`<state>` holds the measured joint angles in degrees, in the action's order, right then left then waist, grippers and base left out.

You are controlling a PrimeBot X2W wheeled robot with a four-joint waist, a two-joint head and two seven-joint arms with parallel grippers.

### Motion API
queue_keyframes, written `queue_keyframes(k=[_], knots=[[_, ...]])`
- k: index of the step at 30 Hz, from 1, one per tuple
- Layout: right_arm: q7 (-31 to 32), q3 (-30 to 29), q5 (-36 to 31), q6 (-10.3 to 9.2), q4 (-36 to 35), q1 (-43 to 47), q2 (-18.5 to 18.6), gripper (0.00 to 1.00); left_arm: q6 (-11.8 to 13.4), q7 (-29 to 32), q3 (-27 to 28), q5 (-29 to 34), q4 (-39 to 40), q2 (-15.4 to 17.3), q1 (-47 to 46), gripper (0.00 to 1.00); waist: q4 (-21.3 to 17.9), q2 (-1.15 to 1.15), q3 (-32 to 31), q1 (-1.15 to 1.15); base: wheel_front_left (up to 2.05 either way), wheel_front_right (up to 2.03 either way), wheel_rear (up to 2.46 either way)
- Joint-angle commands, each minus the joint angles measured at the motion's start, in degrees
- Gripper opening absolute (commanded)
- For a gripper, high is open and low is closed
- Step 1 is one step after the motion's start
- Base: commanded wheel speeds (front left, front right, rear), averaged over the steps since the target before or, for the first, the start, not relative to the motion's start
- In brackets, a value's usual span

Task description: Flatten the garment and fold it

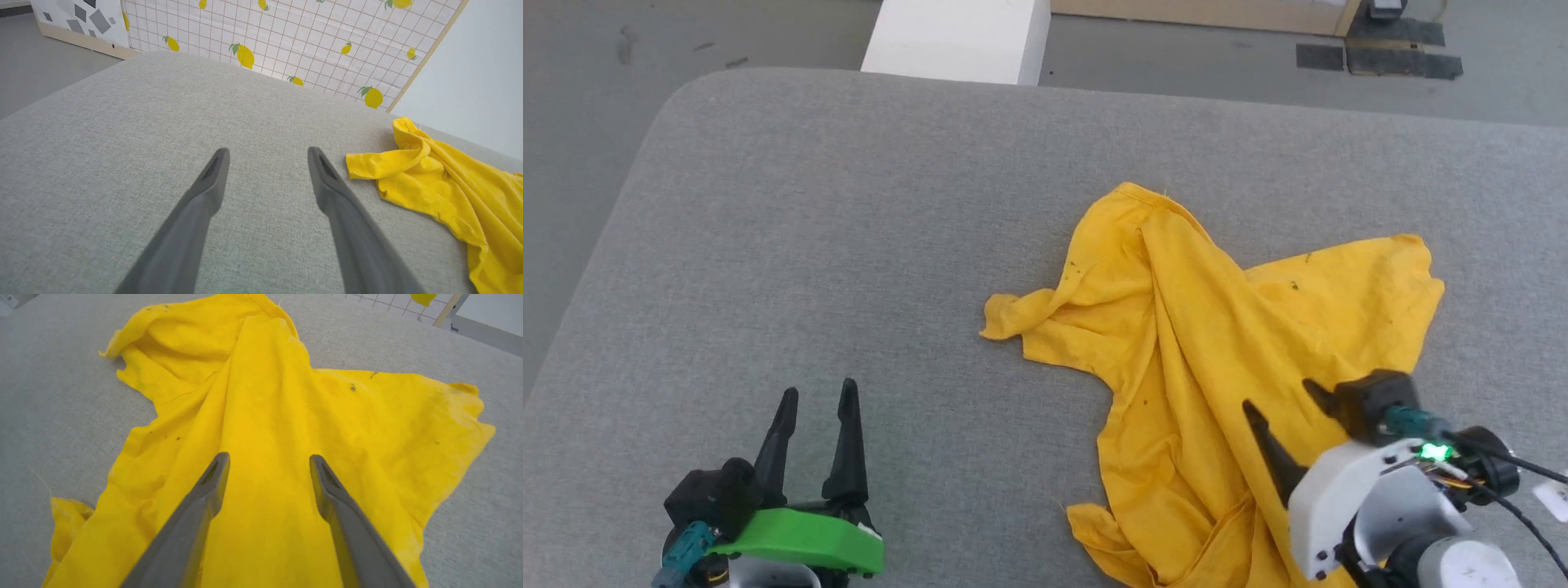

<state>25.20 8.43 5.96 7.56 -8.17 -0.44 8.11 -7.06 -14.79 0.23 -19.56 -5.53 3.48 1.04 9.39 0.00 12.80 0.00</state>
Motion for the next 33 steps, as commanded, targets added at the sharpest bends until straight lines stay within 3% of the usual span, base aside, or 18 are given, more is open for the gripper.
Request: queue_keyframes(k=[1,13,14,15,16,17,25,33], knots=[[0.72,0.9,-0.55,-0.08,-0.14,-0.39,0.43,1.0,-0.28,-0.21,-0.22,0.0,-0.11,0.4,-0.22,1.0,0.0,0.0,0.39,0.0,0.0,0.0,0.0],[18.09,8.33,2.59,-0.08,7.19,-5.63,6.58,1.0,-0.38,-0.21,-1.56,-1.4,-1.45,0.37,-1.49,1.0,4.79,0.0,1.34,0.0,0.0,0.0,0.0],[18.86,8.64,3.08,-0.08,7.94,-6.52,6.99,0.64,-0.38,-0.21,-1.59,-1.49,-1.56,0.35,-1.57,1.0,5.14,0.0,1.49,0.0,0.0,0.0,0.0],[19.24,9.38,3.04,-0.08,8.46,-7.4,7.69,0.41,-0.39,-0.21,-1.64,-1.55,-1.64,0.33,-1.66,1.0,5.35,0.0,1.57,0.0,0.0,0.0,0.0],[19.45,10.37,3.1,-0.08,8.99,-8.51,8.55,0.11,-0.39,-0.21,-1.73,-1.61,-1.75,0.29,-1.8,1.0,5.6,0.0,1.66,0.0,0.0,0.0,0.0],[19.45,10.93,3.31,-0.08,9.29,-9.36,8.96,0.0,-0.39,-0.21,-1.76,-1.66,-1.83,0.27,-1.89,1.0,5.73,0.0,1.69,0.0,0.0,0.0,0.0],[18.13,17.57,8.3,-0.08,5.96,-13.7,8.33,0.0,-0.41,-0.21,-1.36,-1.8,-2.04,0.07,-2.19,1.0,5.37,0.0,1.33,0.0,0.0,0.0,0.0],[24.76,25.56,16.2,-0.08,1.8,-8.88,8.95,0.0,-0.42,-0.21,-1.79,-1.74,-2.0,0.03,-2.02,1.0,4.33,0.0,0.65,0.0,0.0,0.0,0.0]])
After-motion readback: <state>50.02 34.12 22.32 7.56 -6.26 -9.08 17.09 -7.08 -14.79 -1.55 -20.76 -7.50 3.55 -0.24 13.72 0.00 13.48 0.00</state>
